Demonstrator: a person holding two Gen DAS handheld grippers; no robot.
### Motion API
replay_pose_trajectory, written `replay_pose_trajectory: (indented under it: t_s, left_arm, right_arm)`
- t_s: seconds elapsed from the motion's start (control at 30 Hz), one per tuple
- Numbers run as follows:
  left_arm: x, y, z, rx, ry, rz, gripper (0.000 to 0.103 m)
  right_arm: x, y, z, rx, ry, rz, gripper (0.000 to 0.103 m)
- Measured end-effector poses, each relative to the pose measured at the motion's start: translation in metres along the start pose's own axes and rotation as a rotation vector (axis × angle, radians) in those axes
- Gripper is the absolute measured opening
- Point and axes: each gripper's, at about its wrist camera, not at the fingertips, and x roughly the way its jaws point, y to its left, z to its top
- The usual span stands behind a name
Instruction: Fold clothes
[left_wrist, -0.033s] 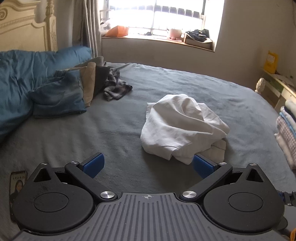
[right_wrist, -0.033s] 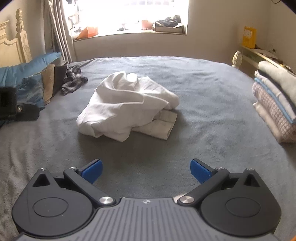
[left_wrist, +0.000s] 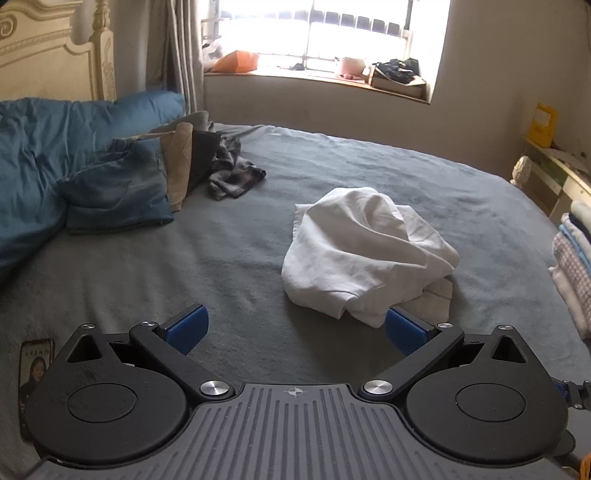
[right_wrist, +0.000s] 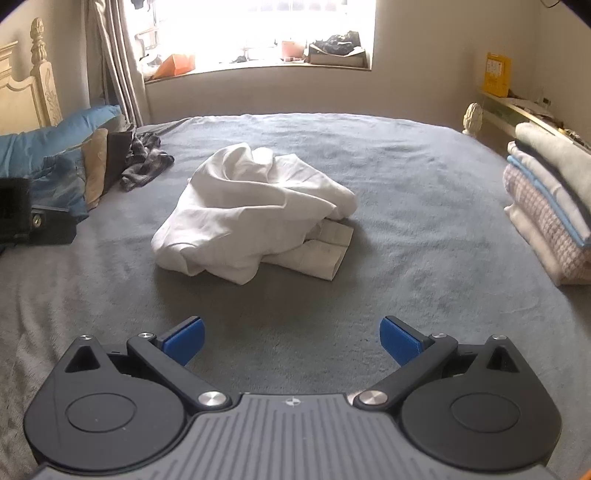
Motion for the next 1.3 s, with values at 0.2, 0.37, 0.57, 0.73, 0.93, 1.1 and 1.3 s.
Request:
replay_pose_trajectory:
  t_s: [0.2,0.37,0.57,0.73,0.93,1.1,1.3]
  left_arm:
    - [0.012,-0.001,-0.001,0.024,-0.015,0.013,0.103]
    - [0.043,0.009,0.002,-0.019,0.002,0.030,0.103]
    - [0.082,0.014,-0.004,-0.011,0.061,0.062,0.103]
    - [0.110,0.015,-0.010,-0.011,0.112,0.050,0.103]
    - [0.127,0.010,-0.014,0.033,0.131,0.051,0.103]
    - [0.129,0.010,-0.013,0.036,0.138,0.063,0.103]
    - [0.121,0.007,-0.014,0.052,0.142,0.076,0.103]
  right_arm:
    - [0.024,0.010,0.005,0.001,0.069,-0.017,0.103]
    - [0.039,0.011,0.007,-0.017,0.074,-0.014,0.103]
    - [0.077,0.016,0.005,-0.056,0.119,-0.046,0.103]
    - [0.110,0.013,0.003,-0.026,0.207,-0.043,0.103]
    - [0.127,0.011,0.000,0.010,0.254,-0.049,0.103]
    - [0.129,0.009,0.000,0.019,0.268,-0.053,0.103]
    - [0.122,0.009,0.002,0.016,0.254,-0.047,0.103]
